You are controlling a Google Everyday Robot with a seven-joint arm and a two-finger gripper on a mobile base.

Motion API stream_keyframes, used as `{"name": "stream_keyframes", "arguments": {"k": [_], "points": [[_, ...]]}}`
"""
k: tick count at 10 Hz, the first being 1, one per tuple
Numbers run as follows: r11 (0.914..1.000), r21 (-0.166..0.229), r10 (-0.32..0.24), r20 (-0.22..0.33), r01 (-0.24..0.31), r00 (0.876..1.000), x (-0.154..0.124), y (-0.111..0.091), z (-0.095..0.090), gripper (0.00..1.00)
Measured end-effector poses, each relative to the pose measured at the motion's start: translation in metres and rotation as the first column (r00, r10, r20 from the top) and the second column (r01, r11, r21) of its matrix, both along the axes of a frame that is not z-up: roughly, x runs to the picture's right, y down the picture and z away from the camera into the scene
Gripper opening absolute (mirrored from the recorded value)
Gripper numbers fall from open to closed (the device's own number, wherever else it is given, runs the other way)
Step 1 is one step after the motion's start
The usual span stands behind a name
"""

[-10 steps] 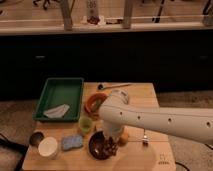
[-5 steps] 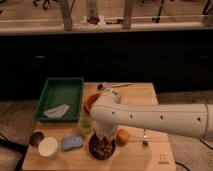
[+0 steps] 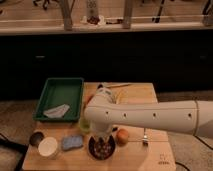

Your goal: Place grapes in purple bowl

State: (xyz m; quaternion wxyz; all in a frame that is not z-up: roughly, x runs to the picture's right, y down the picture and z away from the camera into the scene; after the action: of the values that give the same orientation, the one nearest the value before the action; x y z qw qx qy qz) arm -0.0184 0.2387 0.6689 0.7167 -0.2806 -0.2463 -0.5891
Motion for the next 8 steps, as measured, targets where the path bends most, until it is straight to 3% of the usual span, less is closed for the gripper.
{"name": "stream_keyframes", "arguments": {"k": [6, 8], "points": [[0.9999, -0.012, -0.005, 0.0, 0.005, 1.0, -0.0002, 0.0009, 0.0034, 0.01], [0.9997, -0.024, -0.002, 0.002, 0.002, 1.0, -0.0007, 0.0007, 0.0047, 0.14]]}}
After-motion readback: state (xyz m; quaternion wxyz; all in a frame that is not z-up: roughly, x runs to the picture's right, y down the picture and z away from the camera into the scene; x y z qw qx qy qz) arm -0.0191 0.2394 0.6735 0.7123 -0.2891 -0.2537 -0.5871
